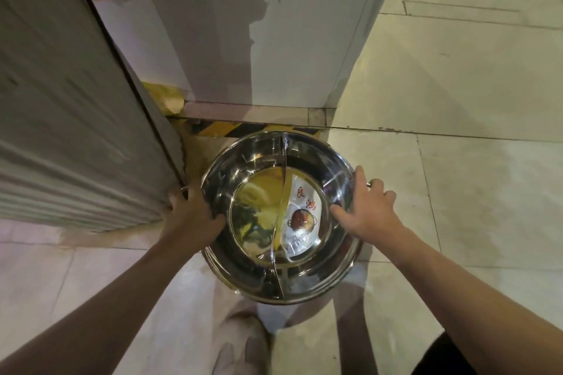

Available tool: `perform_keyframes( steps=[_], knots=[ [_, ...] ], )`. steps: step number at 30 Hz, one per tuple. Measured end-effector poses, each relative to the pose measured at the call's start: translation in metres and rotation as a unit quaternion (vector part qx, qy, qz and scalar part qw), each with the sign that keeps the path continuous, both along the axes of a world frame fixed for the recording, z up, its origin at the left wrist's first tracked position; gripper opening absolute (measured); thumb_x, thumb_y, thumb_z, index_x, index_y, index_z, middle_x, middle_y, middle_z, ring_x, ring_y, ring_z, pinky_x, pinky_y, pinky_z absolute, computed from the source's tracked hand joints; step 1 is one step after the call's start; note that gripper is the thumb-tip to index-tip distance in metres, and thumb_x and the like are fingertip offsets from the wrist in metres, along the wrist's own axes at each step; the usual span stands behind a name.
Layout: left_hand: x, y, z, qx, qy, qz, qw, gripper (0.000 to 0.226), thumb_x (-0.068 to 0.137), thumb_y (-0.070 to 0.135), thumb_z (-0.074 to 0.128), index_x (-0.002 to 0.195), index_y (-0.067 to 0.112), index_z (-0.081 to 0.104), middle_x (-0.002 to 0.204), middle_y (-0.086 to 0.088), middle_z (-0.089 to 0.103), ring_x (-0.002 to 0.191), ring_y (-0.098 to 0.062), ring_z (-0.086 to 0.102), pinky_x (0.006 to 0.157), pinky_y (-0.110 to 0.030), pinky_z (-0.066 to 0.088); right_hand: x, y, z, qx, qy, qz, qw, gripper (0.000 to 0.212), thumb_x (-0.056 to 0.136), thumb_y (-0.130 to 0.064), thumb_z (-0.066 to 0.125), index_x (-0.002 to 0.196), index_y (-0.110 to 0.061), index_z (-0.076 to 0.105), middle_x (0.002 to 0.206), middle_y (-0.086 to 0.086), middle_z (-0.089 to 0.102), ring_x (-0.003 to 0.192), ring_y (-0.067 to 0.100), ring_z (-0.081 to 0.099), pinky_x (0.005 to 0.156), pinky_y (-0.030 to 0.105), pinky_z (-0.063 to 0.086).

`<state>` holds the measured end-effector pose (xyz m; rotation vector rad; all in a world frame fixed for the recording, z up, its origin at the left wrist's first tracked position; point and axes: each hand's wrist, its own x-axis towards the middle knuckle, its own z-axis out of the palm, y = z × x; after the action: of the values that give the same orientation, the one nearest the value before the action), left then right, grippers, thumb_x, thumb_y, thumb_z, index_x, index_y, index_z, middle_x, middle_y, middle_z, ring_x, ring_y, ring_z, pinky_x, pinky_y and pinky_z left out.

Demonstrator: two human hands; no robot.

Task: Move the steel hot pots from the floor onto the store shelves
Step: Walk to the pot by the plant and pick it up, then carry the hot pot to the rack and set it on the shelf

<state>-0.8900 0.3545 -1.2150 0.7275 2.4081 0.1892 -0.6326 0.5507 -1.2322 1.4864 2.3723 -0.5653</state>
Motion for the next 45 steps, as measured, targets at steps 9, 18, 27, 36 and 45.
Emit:
perform_keyframes(
  steps=[9, 18, 27, 36, 45],
  knots=[
    [0.007, 0.013, 0.046, 0.017, 0.022, -0.003, 1.0, 0.074, 0.084, 0.047, 0.065, 0.146, 0.021, 0.034, 0.144, -0.02, 0.03, 0.123, -0.053, 0.041, 0.106, -0.056, 0.037, 0.013, 0.0, 0.043, 0.003, 0.028, -0.063, 0.998, 0.102, 0.083, -0.073, 0.056, 0.158, -0.027, 0.005, 0.138, 0.021, 0.033, 0.127, 0.048, 0.03, 0.094, 0.054, 0.045],
    [0.032, 0.049, 0.259, 0.048, 0.02, -0.059, 0.997, 0.066, 0.086, 0.046, 0.063, 0.144, 0.024, 0.041, 0.144, -0.019, 0.044, 0.132, -0.041, 0.041, 0.109, -0.047, 0.035, 0.055, 0.014, 0.254, 0.0, 0.022, -0.099, 0.995, 0.108, 0.078, -0.083, 0.05, 0.159, -0.028, 0.004, 0.147, 0.023, 0.027, 0.134, 0.053, 0.023, 0.103, 0.062, 0.038],
    [0.07, 0.067, 0.584, 0.112, 0.078, -0.071, 0.988, 0.057, 0.085, 0.062, 0.054, 0.127, 0.024, 0.049, 0.107, -0.003, 0.05, 0.126, -0.041, 0.043, 0.102, -0.052, 0.042, 0.099, 0.033, 0.592, 0.054, 0.077, -0.097, 0.991, 0.092, 0.076, -0.083, 0.047, 0.148, -0.03, 0.025, 0.129, 0.021, 0.04, 0.122, 0.05, 0.036, 0.097, 0.053, 0.038],
    [0.092, 0.05, 0.858, 0.124, 0.057, -0.075, 0.988, 0.07, 0.081, 0.072, 0.055, 0.126, 0.018, 0.054, 0.129, -0.02, 0.054, 0.115, -0.041, 0.056, 0.098, -0.047, 0.051, 0.128, 0.024, 0.872, 0.126, 0.068, -0.061, 0.988, 0.086, 0.077, -0.084, 0.041, 0.137, -0.022, 0.041, 0.119, 0.02, 0.048, 0.117, 0.045, 0.041, 0.09, 0.049, 0.038],
    [0.074, 0.043, 1.037, 0.21, 0.123, -0.111, 0.964, 0.066, 0.086, 0.056, 0.062, 0.129, 0.006, 0.052, 0.096, -0.005, 0.066, 0.071, -0.018, 0.066, 0.072, -0.041, 0.062, 0.123, 0.0, 1.04, 0.181, 0.13, 0.015, 0.975, 0.06, 0.084, -0.071, 0.048, 0.126, -0.029, 0.053, 0.078, -0.018, 0.04, 0.111, 0.037, 0.052, 0.095, 0.05, 0.041]
  ],
)
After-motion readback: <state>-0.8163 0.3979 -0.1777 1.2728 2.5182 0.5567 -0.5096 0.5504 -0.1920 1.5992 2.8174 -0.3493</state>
